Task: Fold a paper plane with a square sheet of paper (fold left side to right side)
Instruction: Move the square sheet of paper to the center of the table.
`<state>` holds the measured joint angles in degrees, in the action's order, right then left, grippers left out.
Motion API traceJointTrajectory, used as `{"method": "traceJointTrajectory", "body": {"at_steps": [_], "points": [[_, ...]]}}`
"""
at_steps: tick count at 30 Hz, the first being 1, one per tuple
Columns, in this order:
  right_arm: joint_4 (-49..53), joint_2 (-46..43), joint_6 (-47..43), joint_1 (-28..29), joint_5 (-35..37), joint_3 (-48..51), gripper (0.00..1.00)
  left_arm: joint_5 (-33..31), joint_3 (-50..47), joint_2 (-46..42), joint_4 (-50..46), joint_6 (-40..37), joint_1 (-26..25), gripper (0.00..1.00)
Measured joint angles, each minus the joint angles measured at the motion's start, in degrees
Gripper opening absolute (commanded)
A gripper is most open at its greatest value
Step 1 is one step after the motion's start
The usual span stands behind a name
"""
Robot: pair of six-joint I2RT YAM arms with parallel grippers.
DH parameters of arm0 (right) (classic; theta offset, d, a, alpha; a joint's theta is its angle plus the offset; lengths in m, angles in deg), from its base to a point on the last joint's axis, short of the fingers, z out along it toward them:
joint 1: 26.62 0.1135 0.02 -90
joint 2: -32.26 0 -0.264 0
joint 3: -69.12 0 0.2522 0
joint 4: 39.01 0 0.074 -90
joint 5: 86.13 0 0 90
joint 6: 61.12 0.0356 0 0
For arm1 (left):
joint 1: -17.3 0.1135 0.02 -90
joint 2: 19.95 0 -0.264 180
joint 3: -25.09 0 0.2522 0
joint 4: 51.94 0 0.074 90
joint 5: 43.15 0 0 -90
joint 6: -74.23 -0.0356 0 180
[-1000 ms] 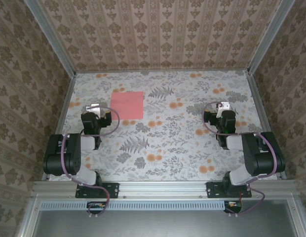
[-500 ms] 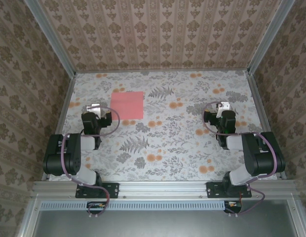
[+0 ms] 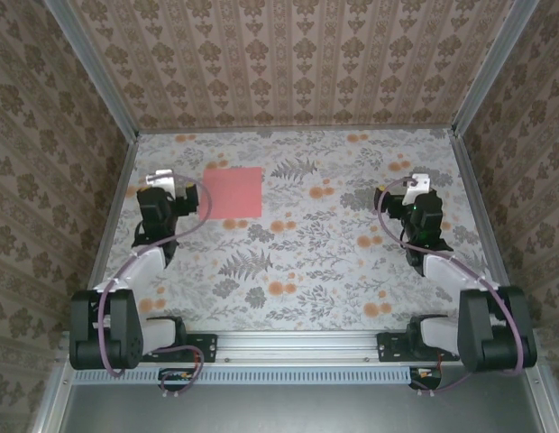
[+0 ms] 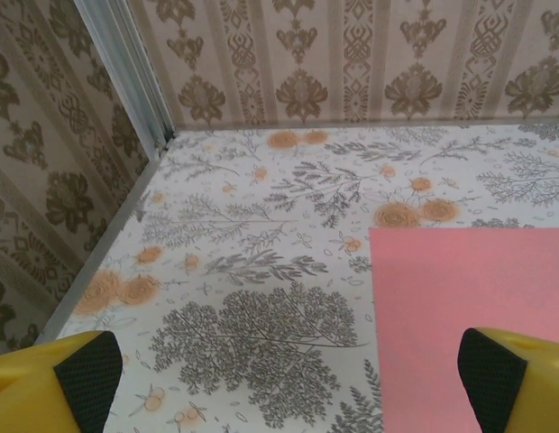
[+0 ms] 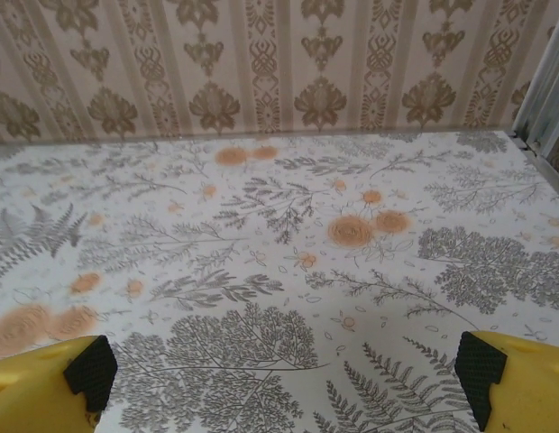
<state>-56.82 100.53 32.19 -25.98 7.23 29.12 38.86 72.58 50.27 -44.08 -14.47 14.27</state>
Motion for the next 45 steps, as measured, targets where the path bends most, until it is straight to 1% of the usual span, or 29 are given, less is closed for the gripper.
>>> {"method": "traceJointTrajectory", "body": {"at_steps": [4,6,10,12,18,21,24,29,39,45], "points": [[9.4,-5.0,4.2,0.3,-0.4,-4.9,1.0,1.4,11.5,4.5,-13.7,3.7,0.0,1.0],[13.4,-6.3,6.3,1.1,-1.0,-7.1,1.0,2.6,18.1,9.2,-20.0,5.0,-0.8,1.0],[19.8,-7.3,10.4,4.0,-1.7,-10.1,1.0,4.1,29.5,18.8,-31.8,6.4,-4.7,0.99],[21.8,-7.3,11.7,5.9,-1.8,-10.4,1.0,4.4,34.6,23.8,-36.9,6.7,-7.1,0.94],[25.7,-5.9,12.6,10.9,-1.5,-11.2,1.0,6.6,49.5,38.3,-48.9,7.7,-12.6,0.63],[26.1,-4.7,12.6,12.1,-1.0,-12.0,1.0,7.6,55.2,44.3,-53.1,7.9,-14.4,0.57],[26.4,-3.8,12.6,13.1,-0.6,-12.7,1.0,8.0,57.8,48.0,-56.0,8.2,-15.6,0.51],[26.8,-3.4,12.5,13.9,-0.2,-13.0,1.0,8.6,58.1,50.1,-58.4,9.0,-16.1,0.43],[27.1,-2.6,12.5,14.4,0.8,-13.2,1.0,10.0,58.5,52.8,-59.7,9.5,-17.2,0.41],[27.1,-2.6,12.5,14.7,0.9,-13.2,1.0,9.0,58.5,53.2,-59.7,9.5,-18.2,0.4]]}}
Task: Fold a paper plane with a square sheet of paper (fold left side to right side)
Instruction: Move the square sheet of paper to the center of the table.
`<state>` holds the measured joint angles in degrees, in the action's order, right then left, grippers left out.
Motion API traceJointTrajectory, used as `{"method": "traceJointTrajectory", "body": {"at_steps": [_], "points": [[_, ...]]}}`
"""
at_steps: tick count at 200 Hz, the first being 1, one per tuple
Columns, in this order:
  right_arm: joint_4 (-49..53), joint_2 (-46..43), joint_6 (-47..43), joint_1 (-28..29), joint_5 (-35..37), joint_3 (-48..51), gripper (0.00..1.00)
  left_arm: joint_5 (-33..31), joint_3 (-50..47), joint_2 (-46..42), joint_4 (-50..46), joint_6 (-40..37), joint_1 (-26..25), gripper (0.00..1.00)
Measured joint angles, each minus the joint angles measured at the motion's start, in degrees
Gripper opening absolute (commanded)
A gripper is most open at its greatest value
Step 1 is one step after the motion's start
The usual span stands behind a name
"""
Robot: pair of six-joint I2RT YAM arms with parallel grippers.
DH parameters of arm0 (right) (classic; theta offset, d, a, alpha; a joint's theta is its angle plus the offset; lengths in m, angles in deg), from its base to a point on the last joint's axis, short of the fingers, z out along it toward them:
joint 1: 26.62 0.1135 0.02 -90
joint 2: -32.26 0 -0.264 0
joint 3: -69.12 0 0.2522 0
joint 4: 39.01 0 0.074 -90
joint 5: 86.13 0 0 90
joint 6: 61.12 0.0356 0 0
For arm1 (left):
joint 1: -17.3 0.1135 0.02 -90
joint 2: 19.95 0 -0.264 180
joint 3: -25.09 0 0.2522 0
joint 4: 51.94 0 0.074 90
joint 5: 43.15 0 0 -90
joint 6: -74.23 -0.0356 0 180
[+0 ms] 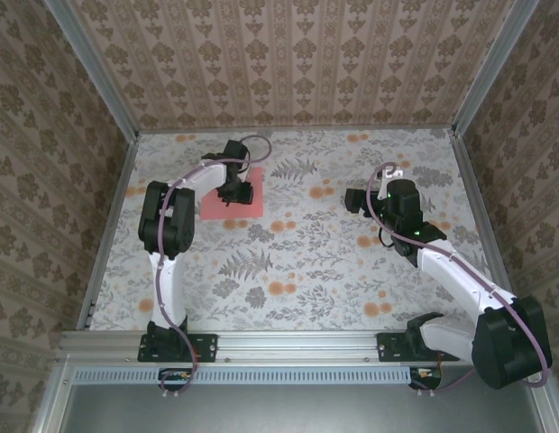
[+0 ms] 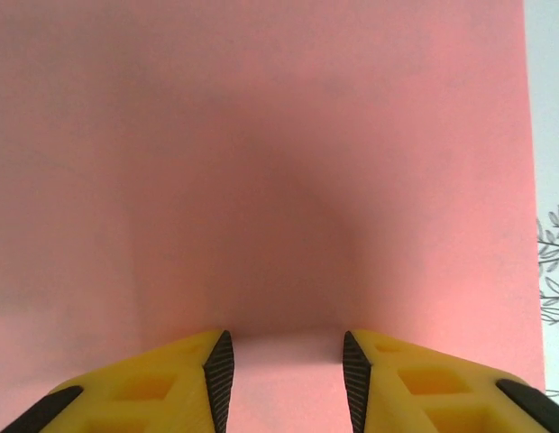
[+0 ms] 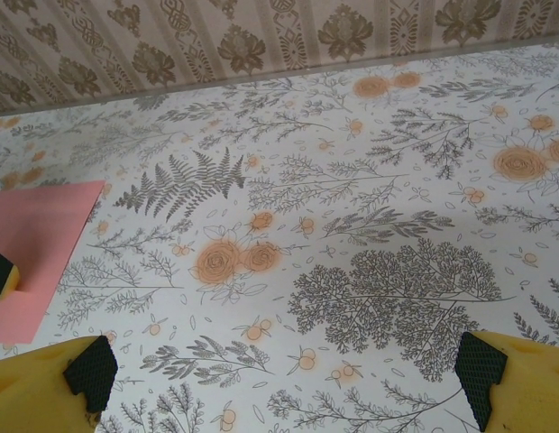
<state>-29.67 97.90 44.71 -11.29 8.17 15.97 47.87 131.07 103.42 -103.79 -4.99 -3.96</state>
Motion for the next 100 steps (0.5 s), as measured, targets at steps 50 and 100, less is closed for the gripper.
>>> {"method": "traceJointTrajectory", "body": {"at_steps": [50,100], "points": [[0.0,0.0,-0.2,0.1,0.4,0.0,1.0,0.1,-2.9,-1.5,1.7,0.4,-1.4,0.4],[0.0,-0.3,-0.4,0.2,1.4,0.0,1.0,1.7,-9.7,-5.9,2.9,3.7,-5.8,0.39]]}}
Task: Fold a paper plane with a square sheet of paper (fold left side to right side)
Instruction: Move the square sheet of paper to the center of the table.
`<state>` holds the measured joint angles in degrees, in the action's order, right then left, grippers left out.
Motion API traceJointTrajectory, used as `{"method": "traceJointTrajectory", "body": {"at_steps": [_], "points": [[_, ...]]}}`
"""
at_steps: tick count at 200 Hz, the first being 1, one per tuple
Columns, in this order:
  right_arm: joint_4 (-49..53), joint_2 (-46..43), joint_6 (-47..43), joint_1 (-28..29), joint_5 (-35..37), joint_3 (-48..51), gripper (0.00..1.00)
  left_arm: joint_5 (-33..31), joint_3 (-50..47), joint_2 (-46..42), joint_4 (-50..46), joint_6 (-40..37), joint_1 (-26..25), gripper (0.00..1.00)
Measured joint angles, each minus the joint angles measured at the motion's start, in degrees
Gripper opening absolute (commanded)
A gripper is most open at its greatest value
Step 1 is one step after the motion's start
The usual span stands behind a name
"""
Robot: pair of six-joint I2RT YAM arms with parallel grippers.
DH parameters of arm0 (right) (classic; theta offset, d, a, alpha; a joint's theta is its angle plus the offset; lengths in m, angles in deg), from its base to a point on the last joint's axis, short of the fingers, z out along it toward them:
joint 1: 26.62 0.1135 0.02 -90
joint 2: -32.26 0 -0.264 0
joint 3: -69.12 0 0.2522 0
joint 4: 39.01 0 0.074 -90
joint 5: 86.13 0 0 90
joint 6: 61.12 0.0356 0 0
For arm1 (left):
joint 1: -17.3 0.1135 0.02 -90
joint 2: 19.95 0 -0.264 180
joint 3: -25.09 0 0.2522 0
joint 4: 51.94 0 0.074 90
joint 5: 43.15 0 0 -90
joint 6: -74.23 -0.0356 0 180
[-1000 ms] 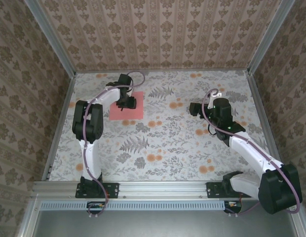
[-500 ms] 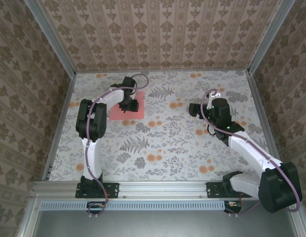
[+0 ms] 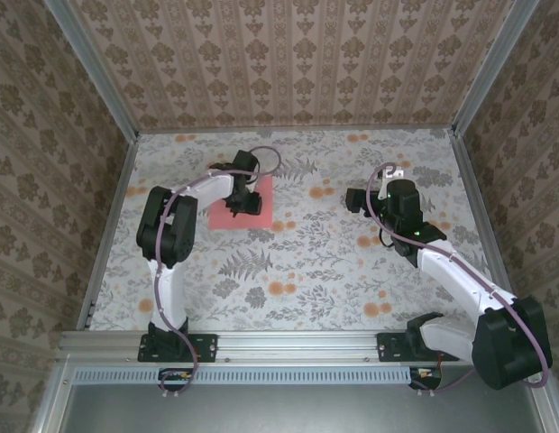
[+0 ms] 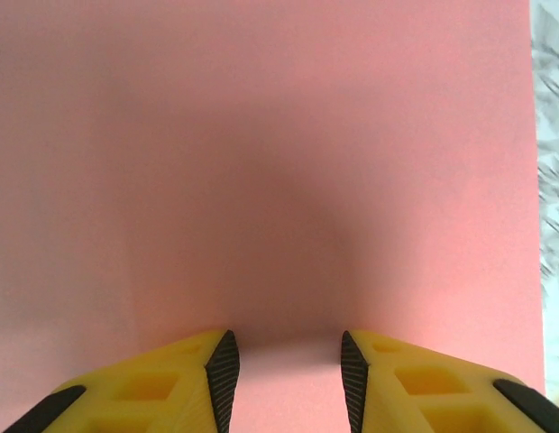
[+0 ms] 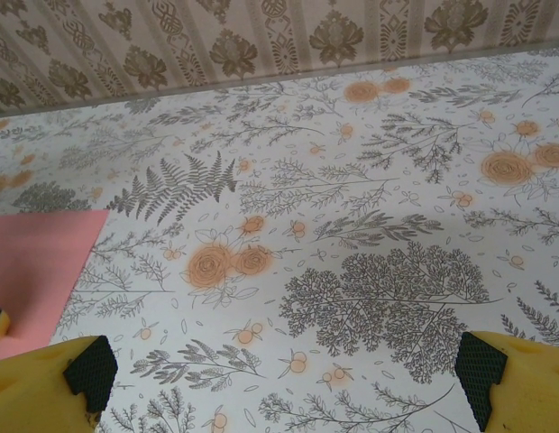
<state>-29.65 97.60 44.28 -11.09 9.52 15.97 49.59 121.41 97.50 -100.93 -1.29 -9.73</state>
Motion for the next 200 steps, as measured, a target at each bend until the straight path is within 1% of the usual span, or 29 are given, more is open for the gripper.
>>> {"method": "traceJointTrajectory", "body": {"at_steps": [18,57,101,142,160,181,200], "points": [[0.0,-0.2,0.0,0.1,0.1,0.0,1.0,0.7,-2.8,-1.9,0.1,2.1,-2.9,0.39],[0.0,-0.4,0.0,0.2,0.2,0.0,1.0,4.6,-7.4,-5.2,0.1,7.5,-8.8,0.39],[0.0,-0.3,0.0,0.3,0.2,0.0,1.0,9.6,-9.4,-6.5,0.4,13.0,-12.4,0.39],[0.1,-0.3,0.0,0.6,0.2,0.0,1.0,12.2,-9.4,-6.5,0.6,15.4,-13.7,0.4],[0.5,-0.3,0.1,0.9,0.2,0.0,1.0,12.5,-9.4,-6.6,0.6,15.6,-13.8,0.43],[0.8,0.3,0.6,1.4,0.2,0.0,1.0,12.5,-9.4,-7.3,0.2,15.6,-13.5,0.48],[1.9,2.1,1.6,1.8,0.2,-0.4,1.0,12.8,-9.4,-9.5,-0.3,15.5,-12.3,0.49]]}}
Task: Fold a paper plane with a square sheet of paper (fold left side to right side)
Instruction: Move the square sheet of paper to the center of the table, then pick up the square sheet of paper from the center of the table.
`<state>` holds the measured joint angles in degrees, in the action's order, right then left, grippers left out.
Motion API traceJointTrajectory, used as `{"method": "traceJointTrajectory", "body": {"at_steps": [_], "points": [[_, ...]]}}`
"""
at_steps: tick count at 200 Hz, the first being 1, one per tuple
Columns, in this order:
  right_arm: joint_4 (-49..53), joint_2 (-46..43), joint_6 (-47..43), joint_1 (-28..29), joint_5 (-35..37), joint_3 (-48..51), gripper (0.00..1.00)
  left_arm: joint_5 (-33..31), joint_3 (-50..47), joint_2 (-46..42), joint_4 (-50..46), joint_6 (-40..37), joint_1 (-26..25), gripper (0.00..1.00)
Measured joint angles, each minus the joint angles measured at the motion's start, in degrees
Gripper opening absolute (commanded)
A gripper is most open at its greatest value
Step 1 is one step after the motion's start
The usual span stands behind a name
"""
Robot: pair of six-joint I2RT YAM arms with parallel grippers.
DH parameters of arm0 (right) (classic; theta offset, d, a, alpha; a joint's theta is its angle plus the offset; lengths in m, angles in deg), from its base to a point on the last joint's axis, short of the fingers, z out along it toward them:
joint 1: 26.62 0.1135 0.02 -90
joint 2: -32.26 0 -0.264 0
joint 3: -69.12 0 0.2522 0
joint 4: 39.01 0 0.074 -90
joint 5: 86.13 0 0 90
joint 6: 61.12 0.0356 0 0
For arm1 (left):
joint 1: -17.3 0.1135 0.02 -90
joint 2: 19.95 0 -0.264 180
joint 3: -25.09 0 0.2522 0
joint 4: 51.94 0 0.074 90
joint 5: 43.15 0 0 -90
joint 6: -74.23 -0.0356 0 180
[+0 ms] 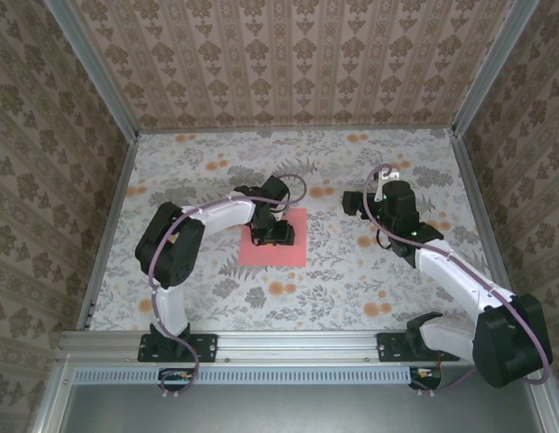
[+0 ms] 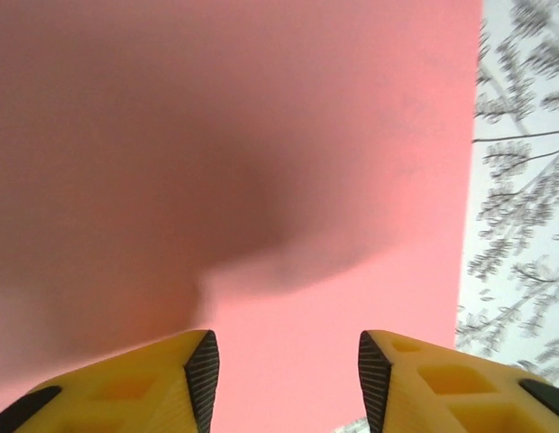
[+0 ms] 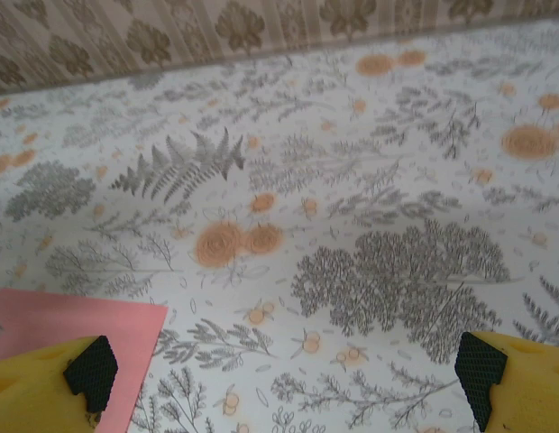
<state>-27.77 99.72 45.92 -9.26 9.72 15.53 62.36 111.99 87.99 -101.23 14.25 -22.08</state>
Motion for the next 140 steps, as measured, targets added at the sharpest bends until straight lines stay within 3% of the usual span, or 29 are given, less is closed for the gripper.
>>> {"method": "traceJointTrajectory", "body": {"at_steps": [38,61,140], "points": [[3.5,7.0,1.5,2.8,0.2,-4.8,1.0,2.1,-3.7,-8.5,2.0,0.0,6.5,0.49],[5.0,12.5,2.7,5.6,0.3,-9.4,1.0,4.3,-8.4,-11.1,4.2,0.5,9.9,0.43],[12.2,35.9,7.5,15.2,0.4,-28.2,1.0,8.3,-17.6,-11.1,7.6,1.7,14.0,0.38]]}}
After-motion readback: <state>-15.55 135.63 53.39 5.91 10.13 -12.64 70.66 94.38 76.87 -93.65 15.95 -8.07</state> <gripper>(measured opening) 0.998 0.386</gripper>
